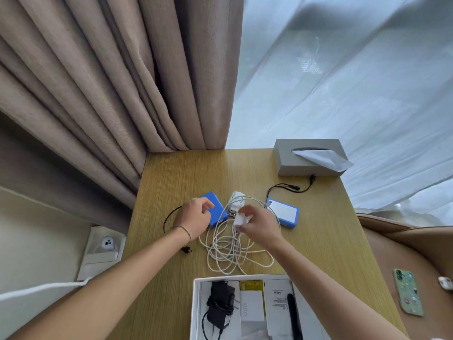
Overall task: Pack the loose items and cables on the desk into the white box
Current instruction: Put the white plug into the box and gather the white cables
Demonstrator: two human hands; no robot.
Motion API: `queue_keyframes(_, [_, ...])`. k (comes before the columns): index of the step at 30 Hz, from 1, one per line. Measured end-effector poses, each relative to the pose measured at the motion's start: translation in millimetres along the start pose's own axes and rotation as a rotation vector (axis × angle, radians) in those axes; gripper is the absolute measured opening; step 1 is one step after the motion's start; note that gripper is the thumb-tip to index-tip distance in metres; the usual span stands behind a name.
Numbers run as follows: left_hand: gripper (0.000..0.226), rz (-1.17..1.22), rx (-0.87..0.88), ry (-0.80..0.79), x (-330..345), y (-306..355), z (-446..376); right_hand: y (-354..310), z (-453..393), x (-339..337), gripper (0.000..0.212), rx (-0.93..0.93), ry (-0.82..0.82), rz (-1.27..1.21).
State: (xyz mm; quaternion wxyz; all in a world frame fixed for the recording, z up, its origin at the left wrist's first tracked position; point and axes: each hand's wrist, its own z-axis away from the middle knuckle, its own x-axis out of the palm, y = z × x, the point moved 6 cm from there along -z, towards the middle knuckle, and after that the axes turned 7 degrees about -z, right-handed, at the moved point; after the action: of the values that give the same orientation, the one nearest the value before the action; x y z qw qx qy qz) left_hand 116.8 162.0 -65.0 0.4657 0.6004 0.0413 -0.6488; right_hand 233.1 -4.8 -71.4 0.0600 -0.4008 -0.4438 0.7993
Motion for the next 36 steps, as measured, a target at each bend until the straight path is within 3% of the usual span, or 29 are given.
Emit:
queue_keyframes(3, [0.033,-0.028,0.040,0.019,3,11,-21,10,9,-21,0.040,0.176,0.083,-0.537])
queue_keyframes(5, [0.039,-0.083,0.092,0.018,6,21,-36,16,16,-32,0.035,0.254,0.120,-0.745])
queue_keyframes(8, [0.039,-0.162,0.126,-0.005,15,35,-57,23,26,-42,0.032,0.286,0.152,-0.818])
queue_keyframes(13, [0.026,-0.202,0.024,-0.066,40,49,-84,34,40,-39,0.033,0.340,0.154,-0.894])
queue_keyframes(19, [0.058,-0.479,-0.052,-0.220,70,66,-105,41,48,-33,0.034,0.338,0.113,-0.885])
queue_keyframes(22, [0.062,-0.536,-0.046,-0.296,80,76,-108,46,52,-34,0.034,0.332,0.114,-0.886])
queue_keyframes(27, [0.045,-0.355,-0.100,-0.313,91,79,-103,52,62,-41,0.032,0.336,0.134,-0.932])
queue_keyframes(32, [0.015,0.078,-0.101,-0.309,81,76,-92,52,69,-52,0.039,0.310,0.127,-0.975])
queue_keyframes(36, [0.030,0.355,-0.111,-0.322,60,77,-68,39,82,-61,0.037,0.246,0.075,-1.056])
